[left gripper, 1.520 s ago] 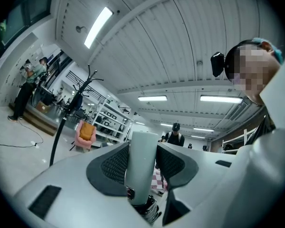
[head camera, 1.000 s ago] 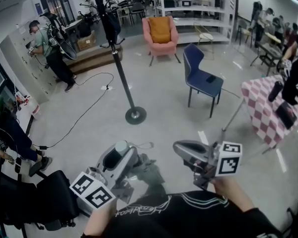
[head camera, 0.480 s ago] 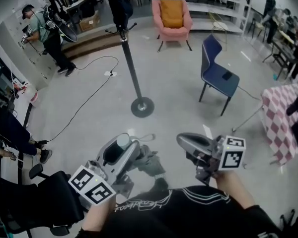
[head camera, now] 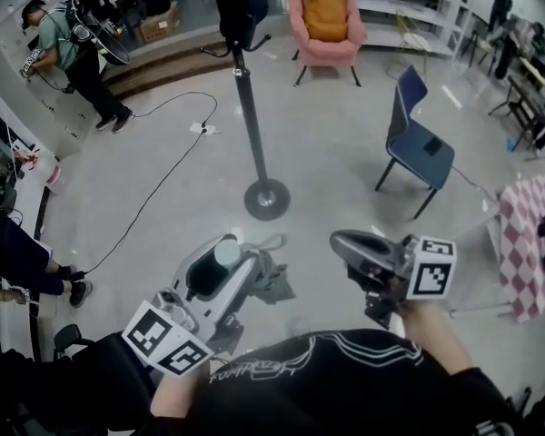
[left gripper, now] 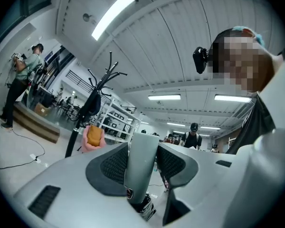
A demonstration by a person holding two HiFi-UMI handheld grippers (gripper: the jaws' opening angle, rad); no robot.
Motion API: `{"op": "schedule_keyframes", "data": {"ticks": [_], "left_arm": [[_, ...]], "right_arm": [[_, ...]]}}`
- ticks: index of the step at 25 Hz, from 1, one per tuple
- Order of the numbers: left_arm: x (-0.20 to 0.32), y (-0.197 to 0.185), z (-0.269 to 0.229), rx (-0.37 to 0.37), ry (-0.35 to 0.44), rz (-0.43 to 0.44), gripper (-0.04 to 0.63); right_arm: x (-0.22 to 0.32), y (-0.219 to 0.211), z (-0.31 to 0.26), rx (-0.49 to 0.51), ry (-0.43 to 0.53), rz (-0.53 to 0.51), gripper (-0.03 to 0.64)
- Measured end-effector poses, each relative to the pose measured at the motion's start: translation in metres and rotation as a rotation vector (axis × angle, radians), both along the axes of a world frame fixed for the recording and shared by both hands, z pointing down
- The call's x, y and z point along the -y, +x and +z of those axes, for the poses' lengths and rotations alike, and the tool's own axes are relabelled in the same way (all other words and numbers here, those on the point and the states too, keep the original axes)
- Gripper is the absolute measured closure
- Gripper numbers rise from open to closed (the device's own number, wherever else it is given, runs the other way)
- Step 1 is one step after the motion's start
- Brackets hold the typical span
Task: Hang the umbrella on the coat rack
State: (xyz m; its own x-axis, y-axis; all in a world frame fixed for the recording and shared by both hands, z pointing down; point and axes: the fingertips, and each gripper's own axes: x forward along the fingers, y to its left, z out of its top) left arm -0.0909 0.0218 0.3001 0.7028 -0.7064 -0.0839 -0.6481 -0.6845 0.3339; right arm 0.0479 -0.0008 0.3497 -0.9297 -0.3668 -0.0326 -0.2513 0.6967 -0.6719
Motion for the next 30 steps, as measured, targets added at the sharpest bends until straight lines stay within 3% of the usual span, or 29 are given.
{"op": "schedule_keyframes", "data": {"ticks": [7, 18, 28, 30], "left_arm": [[0.04, -0.015, 0.014, -0.051, -0.032, 0.018, 0.417], [0.092, -0.025, 0.026, -0.082, -0.086, -0.021, 0.416], [0.173, -0.026, 0.025, -0.067, -0.067, -0.061, 0.414], [0.189, -0.022, 0.024, -0.06, -0.057, -0.061, 0.414]], "right_arm": [[0.035, -0.018, 0.02, -0.043, -0.019, -0.007, 0.603], [0.098, -0.036, 0.015, 0.071, -0.002, -0.112, 0.603], [0.187, -0.05, 0.025, 0.133, -0.016, -0.223, 0.597], [0.204, -0.051, 0.026, 0.141, -0.016, -0.248, 0.565]]}}
